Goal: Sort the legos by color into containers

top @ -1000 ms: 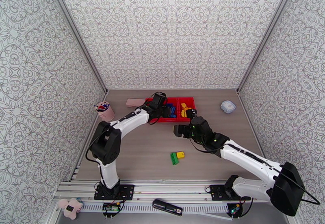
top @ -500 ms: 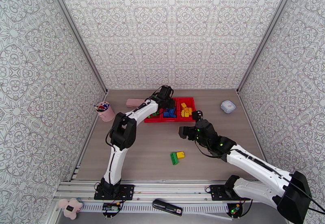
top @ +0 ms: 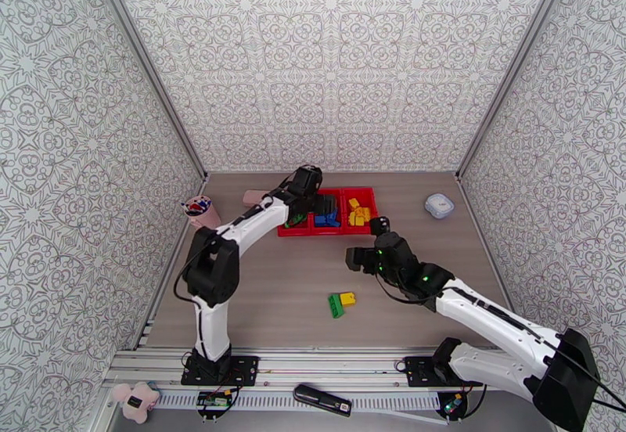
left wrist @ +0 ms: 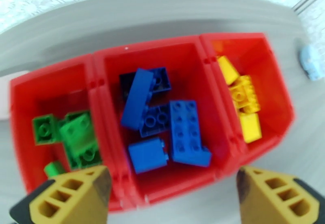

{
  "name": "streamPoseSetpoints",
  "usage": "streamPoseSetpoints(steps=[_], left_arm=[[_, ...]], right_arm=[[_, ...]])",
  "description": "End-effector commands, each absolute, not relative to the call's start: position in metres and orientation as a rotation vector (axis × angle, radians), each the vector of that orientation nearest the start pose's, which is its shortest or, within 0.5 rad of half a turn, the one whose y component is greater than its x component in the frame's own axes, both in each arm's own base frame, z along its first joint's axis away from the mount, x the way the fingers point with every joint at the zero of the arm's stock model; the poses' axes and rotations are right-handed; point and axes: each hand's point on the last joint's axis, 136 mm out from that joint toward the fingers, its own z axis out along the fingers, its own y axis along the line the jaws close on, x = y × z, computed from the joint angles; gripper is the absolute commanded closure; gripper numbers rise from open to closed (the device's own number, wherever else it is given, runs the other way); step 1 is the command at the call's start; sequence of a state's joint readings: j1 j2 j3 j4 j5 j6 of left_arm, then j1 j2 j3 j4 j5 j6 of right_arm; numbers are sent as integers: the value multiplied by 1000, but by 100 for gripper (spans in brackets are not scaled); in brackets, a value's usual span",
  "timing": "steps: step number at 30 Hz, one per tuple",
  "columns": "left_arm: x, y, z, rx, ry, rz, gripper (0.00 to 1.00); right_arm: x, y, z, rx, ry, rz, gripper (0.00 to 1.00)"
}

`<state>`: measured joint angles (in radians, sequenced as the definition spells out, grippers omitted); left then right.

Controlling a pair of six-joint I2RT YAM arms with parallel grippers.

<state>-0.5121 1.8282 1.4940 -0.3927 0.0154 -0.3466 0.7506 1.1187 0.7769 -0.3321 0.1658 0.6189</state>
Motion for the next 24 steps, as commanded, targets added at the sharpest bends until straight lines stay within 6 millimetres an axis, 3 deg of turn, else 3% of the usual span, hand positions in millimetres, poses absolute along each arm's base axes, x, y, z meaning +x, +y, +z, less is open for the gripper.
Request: streamPoseSetpoints(steps=[1, 5, 9, 17, 24], left_arm=[[432, -253, 207, 276, 2204, -498, 8], [389, -247, 218, 409, 2109, -495, 0], [342, -242, 221, 533, 2028, -496, 0], [252, -238, 196, 806, 1877, -530, 0], [204, -238, 175, 994, 1690, -540, 0]], right_arm=[[267, 216, 156, -40, 2359, 563, 13], [263, 221, 146, -50, 2398, 575, 13], [257, 222, 132, -66, 2453, 556, 12], [231, 227, 102, -151, 2602, 479, 12], [214, 241, 78, -212, 2698, 451, 11]])
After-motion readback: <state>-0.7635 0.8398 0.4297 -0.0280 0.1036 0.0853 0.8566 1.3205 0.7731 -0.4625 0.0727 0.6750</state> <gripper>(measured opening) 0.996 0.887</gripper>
